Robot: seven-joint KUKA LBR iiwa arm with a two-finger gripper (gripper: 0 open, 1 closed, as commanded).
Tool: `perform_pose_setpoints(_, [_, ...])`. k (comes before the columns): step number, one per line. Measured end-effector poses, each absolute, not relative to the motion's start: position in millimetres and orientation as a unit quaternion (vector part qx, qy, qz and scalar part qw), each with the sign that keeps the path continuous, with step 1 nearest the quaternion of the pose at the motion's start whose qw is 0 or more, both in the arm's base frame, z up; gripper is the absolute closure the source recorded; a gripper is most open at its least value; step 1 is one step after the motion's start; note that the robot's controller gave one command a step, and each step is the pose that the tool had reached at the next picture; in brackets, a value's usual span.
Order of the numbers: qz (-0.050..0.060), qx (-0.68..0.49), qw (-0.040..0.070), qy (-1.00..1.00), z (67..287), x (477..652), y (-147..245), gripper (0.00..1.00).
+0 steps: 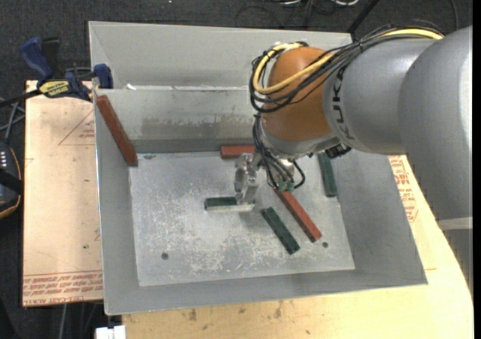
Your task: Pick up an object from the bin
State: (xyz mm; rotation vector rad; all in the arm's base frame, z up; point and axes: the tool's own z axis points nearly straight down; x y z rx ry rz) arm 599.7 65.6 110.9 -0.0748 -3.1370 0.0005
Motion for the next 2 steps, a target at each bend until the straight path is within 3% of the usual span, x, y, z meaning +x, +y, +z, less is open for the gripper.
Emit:
perform_pose_setpoints(1, [0.000, 0.022, -0.003, -1.000, 209.1, 605.4, 62.9, 0.00])
perform_pose_setpoints(2, [0.000, 0.022, -0.002, -1.000, 208.1, 604.8, 63.0, 0.00])
